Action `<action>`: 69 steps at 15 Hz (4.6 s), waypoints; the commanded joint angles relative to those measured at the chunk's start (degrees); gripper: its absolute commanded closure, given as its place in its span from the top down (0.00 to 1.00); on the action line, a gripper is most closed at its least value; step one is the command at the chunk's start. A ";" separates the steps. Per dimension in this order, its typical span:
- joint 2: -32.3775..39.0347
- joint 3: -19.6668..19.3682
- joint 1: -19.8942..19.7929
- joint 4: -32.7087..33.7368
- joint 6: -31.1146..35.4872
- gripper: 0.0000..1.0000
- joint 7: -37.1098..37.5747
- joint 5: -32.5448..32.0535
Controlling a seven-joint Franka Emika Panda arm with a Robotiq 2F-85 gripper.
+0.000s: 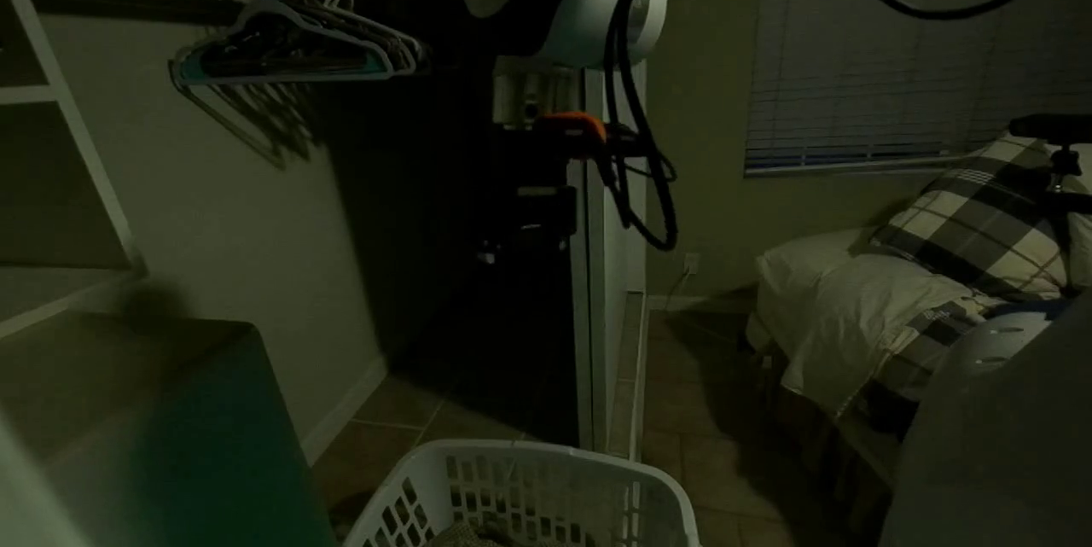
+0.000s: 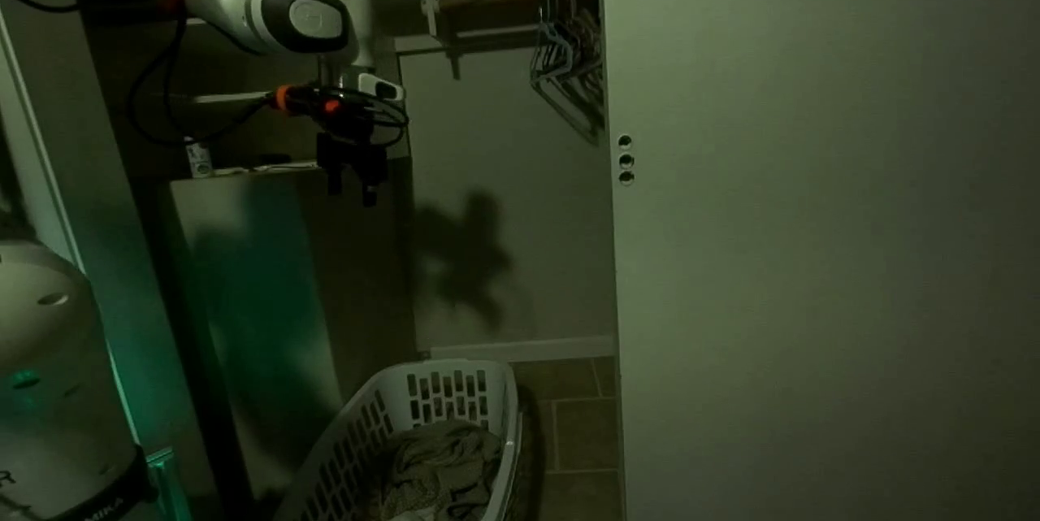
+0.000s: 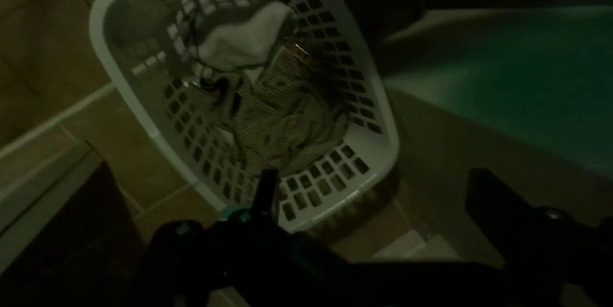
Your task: Move the black object to the lower shelf
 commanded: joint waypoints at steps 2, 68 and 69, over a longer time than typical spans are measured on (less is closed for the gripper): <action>4.68 2.44 5.13 7.67 7.59 1.00 -2.46 10.53; 29.44 13.17 16.09 39.65 46.43 0.09 -30.17 61.96; 28.63 12.98 15.63 39.41 43.55 0.09 -31.18 62.80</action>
